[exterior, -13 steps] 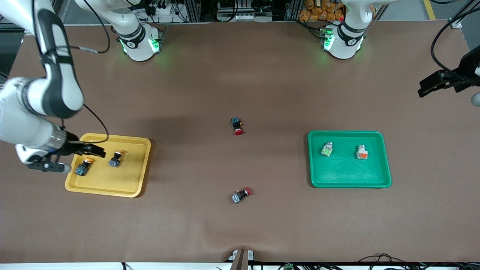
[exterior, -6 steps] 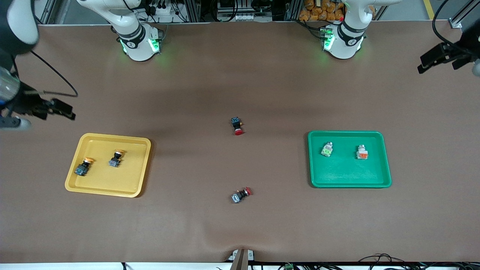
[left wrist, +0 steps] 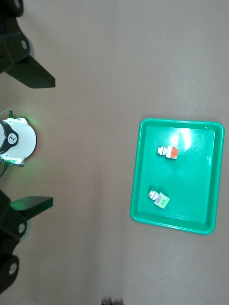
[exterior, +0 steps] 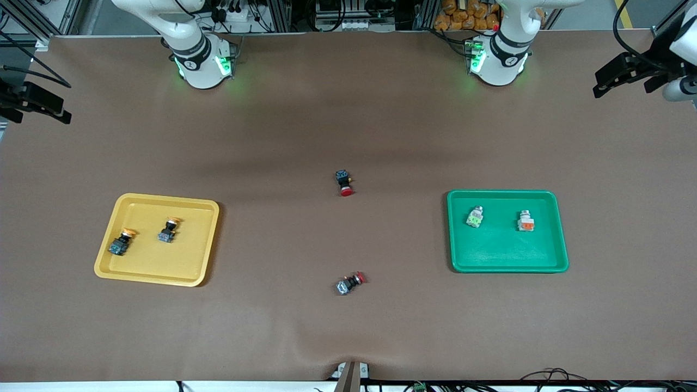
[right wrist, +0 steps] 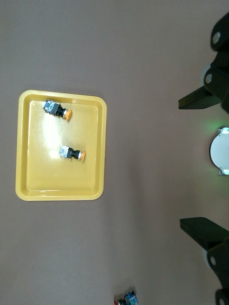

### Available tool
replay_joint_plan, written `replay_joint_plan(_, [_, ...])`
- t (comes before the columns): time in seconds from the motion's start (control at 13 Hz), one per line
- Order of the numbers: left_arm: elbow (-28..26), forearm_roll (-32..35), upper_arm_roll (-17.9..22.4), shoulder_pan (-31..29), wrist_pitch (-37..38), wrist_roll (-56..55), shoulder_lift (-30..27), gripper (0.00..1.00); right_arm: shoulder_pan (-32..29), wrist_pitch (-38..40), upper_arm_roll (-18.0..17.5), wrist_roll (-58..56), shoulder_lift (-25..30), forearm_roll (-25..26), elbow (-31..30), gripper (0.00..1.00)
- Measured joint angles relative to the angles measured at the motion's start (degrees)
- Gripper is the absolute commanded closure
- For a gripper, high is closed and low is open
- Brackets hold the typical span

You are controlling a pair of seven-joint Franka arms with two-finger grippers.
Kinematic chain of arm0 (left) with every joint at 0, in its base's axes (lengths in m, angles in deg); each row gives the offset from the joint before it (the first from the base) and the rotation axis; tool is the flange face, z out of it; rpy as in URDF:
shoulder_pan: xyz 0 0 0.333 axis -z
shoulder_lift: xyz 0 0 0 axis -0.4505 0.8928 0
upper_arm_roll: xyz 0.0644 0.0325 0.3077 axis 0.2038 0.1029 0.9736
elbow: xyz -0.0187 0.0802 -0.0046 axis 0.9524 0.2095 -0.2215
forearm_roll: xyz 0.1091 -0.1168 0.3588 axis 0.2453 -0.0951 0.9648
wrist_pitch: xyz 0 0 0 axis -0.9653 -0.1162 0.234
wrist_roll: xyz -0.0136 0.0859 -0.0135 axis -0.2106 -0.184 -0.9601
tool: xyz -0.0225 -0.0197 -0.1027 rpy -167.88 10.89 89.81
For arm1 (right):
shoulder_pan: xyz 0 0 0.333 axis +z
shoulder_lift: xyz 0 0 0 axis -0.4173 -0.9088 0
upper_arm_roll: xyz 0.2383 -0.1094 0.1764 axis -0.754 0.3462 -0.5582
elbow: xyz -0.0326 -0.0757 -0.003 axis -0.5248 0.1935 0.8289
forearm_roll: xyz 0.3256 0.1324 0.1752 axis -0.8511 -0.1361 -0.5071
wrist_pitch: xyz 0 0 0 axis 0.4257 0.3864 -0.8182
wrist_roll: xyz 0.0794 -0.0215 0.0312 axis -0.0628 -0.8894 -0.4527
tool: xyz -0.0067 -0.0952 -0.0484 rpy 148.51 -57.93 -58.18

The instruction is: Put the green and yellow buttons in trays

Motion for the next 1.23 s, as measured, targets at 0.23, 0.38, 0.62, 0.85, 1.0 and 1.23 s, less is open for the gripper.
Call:
replay_joint_plan(0.23, [0.0,0.2,-0.7,0.0,-0.4,-0.3,-0.3,0.00,-0.5,-1.8,0.0,0.5,-0.2,0.0,-1.2,0.00])
replay_joint_plan(0.38, [0.0,0.2,-0.6,0.0,-1.8,-0.3,-0.4,0.00,-1.1,-4.2,0.0,0.5,-0.5,0.0,-3.2,0.00])
replay_joint_plan(0.62, [0.2,0.2,-0.5,-0.1,-3.4,-0.3,-0.1,0.00,-1.2,-5.4,-0.1,0.5,-0.6,0.0,-4.2,0.00])
replay_joint_plan(0.85, [2.0,0.2,-0.2,-0.3,-3.5,-0.3,2.0,0.00,-1.2,-5.4,-0.5,0.5,-0.6,0.0,-4.3,0.00])
replay_joint_plan(1.0, [2.6,0.2,-0.2,-0.4,-3.5,-0.3,2.9,0.00,-1.2,-5.4,-0.7,0.5,-0.6,0.0,-4.6,0.00])
replay_joint_plan(1.23, [2.8,0.2,-0.2,-0.3,-3.5,-0.3,3.0,0.00,-1.2,-5.4,-0.7,0.5,-0.6,0.0,-4.6,0.00])
